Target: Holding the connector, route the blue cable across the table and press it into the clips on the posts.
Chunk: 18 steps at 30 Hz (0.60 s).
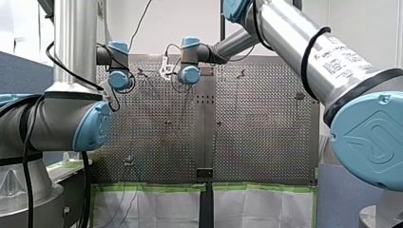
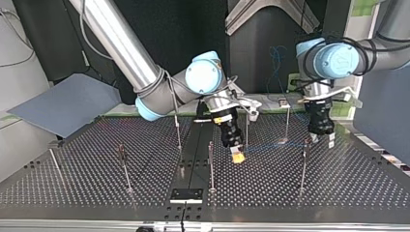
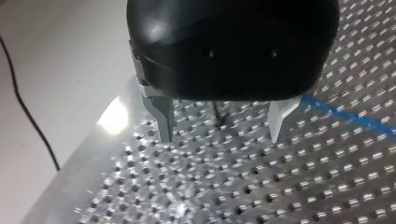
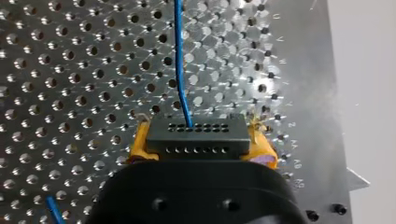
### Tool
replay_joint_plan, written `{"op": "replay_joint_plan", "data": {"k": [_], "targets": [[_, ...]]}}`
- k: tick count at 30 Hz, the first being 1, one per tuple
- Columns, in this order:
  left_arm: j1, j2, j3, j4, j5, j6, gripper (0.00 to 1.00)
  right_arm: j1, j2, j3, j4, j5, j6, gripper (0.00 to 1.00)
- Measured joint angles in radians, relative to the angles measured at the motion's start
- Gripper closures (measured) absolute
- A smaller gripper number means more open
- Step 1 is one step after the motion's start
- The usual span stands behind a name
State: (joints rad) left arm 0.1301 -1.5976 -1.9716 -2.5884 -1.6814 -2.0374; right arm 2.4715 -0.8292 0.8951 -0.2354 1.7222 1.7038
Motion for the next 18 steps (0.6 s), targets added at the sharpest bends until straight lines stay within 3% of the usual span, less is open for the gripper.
{"op": "replay_joint_plan", "data": {"k": [10, 18], "targets": [[-0.013, 0.075, -0.048, -0.092, 0.005, -0.009, 0.0, -0.001, 0.02, 0.0, 0.002, 0.0, 0.001, 1.0], [-0.037, 0.156, -0.08, -0.174, 0.049, 0.001, 0.0, -0.004, 0.023, 0.0, 0.002, 0.0, 0.001, 1.0]]}}
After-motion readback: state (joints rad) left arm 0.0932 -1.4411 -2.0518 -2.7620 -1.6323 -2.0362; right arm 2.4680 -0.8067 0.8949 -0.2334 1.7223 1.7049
